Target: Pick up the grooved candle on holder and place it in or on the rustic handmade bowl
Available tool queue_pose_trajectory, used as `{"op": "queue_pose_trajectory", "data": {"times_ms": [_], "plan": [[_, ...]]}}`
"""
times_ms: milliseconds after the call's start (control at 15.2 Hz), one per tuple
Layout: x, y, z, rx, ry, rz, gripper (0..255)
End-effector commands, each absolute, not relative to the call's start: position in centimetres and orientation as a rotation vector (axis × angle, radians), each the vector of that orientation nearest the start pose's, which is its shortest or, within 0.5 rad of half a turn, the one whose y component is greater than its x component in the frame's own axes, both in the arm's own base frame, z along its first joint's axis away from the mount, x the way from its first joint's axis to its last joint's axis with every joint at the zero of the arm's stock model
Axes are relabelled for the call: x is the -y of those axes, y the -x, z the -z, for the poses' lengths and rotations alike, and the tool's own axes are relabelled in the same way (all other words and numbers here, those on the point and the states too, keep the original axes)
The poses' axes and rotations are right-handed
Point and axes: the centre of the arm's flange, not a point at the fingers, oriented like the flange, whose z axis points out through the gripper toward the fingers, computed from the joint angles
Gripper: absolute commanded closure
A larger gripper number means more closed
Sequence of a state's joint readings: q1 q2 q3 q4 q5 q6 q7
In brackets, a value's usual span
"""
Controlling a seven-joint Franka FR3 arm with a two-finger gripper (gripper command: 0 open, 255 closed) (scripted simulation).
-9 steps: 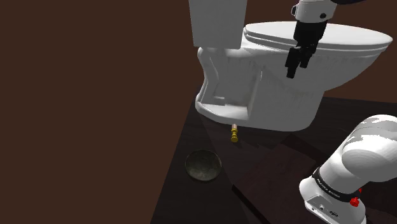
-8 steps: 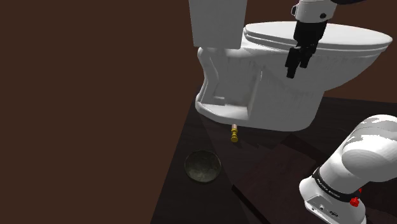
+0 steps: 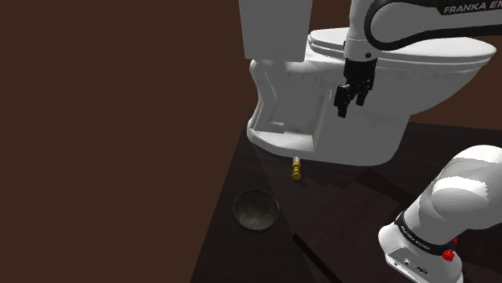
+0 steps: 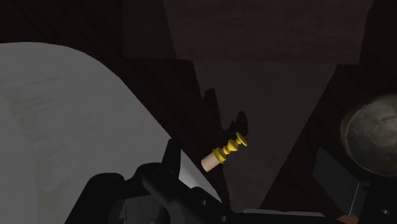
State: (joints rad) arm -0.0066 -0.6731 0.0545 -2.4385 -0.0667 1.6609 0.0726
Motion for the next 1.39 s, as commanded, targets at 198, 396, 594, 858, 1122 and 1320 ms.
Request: {"op": "queue_pose_trajectory", "data": {"times_ms": [198,396,594,858,1122,1320], "plan": [[-1.2,-36.8,-46.0,-0.129,3.238,-0.184,0],[-1.2,-38.7,-42.4,-0.178,3.235,-0.198,0],[-1.1,-40.6,-38.8,-0.227,3.23,-0.213,0],[-1.0,-43.0,-34.0,-0.291,3.223,-0.232,0],[-0.7,-45.4,-29.1,-0.356,3.215,-0.251,0],[-0.5,-47.1,-25.5,-0.404,3.207,-0.265,0]]}}
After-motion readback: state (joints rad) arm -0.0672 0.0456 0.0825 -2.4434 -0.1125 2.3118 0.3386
